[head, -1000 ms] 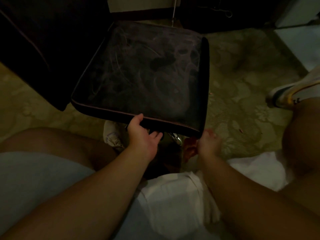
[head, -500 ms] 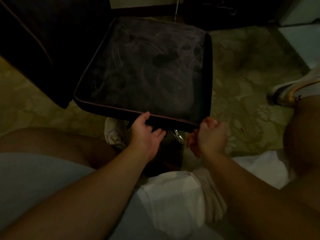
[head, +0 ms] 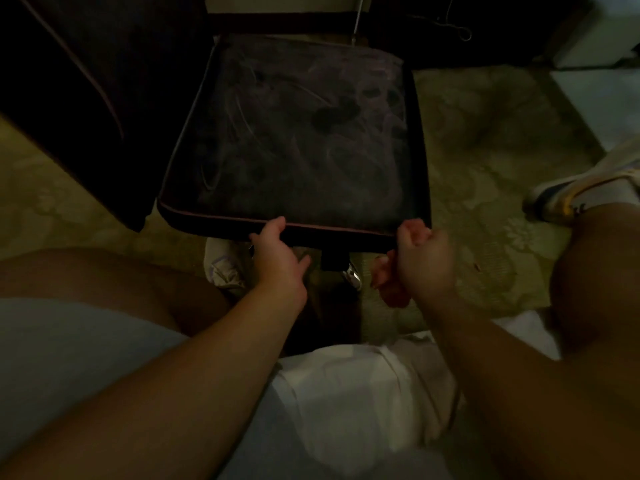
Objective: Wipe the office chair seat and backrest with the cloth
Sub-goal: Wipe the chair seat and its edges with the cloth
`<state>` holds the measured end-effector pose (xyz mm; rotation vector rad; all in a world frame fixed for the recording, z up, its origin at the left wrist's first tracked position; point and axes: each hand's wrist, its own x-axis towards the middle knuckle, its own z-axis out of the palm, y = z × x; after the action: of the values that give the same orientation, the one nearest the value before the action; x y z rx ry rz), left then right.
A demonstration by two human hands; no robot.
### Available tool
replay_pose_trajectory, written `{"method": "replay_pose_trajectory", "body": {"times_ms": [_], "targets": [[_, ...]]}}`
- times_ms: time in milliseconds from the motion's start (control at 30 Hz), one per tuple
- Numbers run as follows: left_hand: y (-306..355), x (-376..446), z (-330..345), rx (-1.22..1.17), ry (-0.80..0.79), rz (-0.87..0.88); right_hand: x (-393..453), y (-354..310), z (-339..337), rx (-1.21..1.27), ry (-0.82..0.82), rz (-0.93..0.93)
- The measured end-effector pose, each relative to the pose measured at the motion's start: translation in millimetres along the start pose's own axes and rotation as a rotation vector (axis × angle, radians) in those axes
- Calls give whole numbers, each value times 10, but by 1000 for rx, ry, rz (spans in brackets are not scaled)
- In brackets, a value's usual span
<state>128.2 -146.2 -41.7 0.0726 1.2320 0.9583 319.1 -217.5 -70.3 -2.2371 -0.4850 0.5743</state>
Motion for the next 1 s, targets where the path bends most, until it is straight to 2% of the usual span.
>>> {"method": "replay_pose_trajectory", "body": {"times_ms": [67,167,233,400,500,600,667,700,733,767,800,833,933,967,1000], "targets": [[79,-16,18,27,42,45,-51,4,50,-20,21,-11],[161,6,19,34,38,23,217,81,-95,56,63,143],[224,-16,11,27,54,19,430,146,-180,100,11,213],[314,-41,25,20,49,2,180,21,20,-103,126,126],[325,-64,2,71,26,-4,30,-18,90,-124,-39,46],[392,-21,-82,181,-36,-31,192,-40,-40,-115,-151,169],[488,65,-169,226,-88,-79,293,-17,-69,-86,-142,231],[536,107,-216,253,-122,-104,296,5,-28,-57,-81,204],[570,146,-260,285,-158,-132,235,-14,15,-85,-37,33],[583,164,-297,314,-189,-153,145,-17,103,-127,-35,-105],[578,162,-321,332,-211,-166,97,44,197,12,-123,-197],[560,143,-327,338,-228,-170,50,42,261,91,-205,-149],[503,99,-330,287,-203,-144,-97,13,328,-6,-192,-207],[491,91,-337,259,-184,-135,-92,-18,268,-42,-120,-216],[481,78,-339,233,-166,-131,15,1,170,-89,0,-145]]}}
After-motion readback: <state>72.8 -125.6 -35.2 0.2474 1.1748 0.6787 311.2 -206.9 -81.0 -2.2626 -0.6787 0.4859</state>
